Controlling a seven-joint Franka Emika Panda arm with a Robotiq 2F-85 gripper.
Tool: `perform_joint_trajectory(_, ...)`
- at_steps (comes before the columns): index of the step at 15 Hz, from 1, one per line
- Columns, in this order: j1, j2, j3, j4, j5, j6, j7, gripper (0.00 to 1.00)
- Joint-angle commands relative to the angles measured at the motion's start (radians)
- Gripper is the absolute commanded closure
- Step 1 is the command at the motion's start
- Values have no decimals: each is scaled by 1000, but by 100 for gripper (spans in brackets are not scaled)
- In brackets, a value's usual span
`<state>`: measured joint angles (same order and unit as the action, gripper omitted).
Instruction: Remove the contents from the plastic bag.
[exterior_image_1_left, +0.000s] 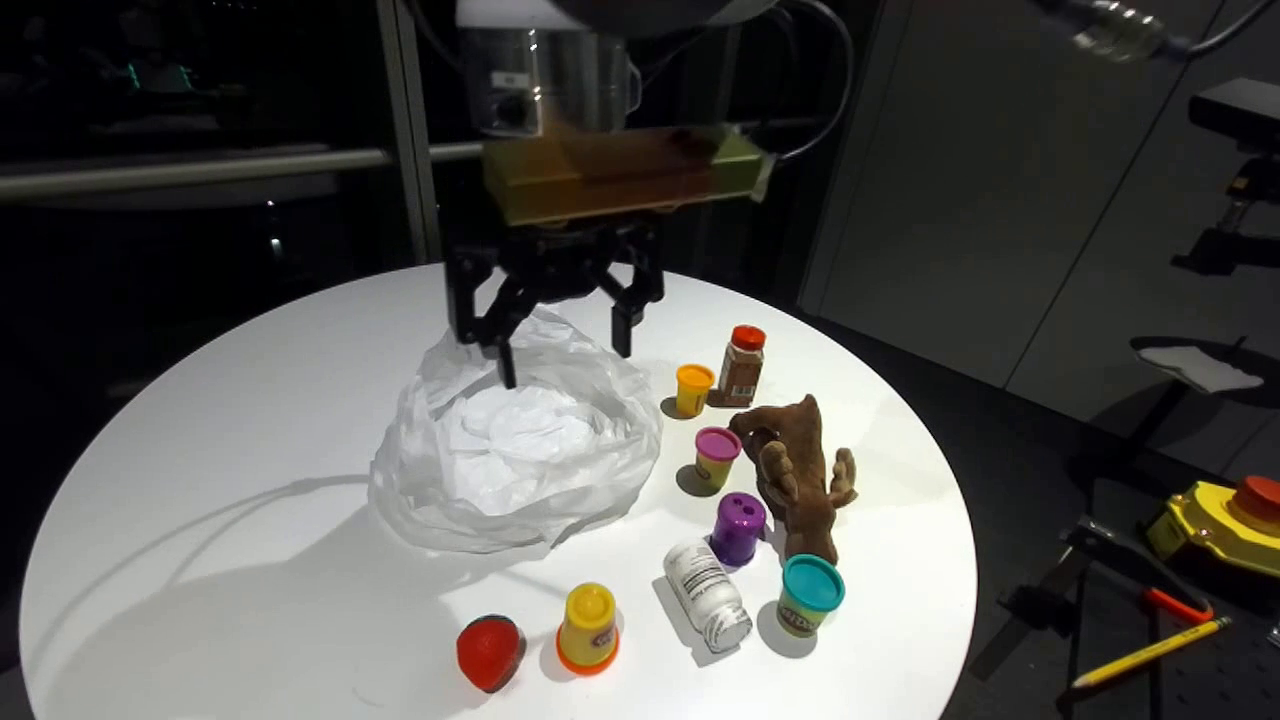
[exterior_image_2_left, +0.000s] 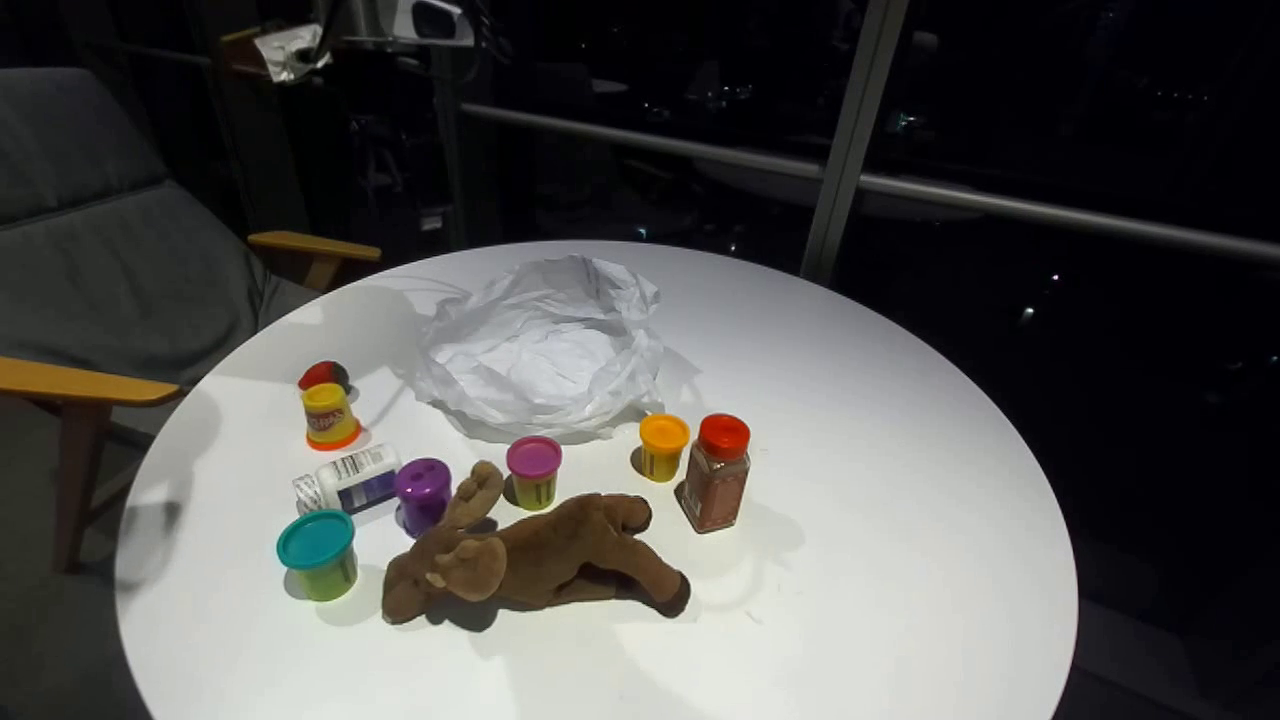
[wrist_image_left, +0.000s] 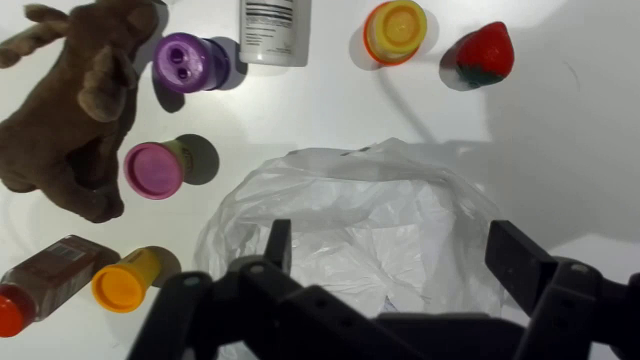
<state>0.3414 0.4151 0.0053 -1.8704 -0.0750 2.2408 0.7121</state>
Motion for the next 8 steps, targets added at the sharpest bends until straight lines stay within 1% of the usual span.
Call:
perform_joint_trajectory(1, -87, -222, 35, -220, 46, -45, -141, 0)
perform_joint_trajectory(3, -123, -335, 47, -315, 88, -57, -229, 0)
perform_joint_trajectory(6, -154, -503, 63, -415, 135, -70, -337, 0)
perform_joint_trajectory(8, -165, -611, 71, -458, 153, -94, -360, 0)
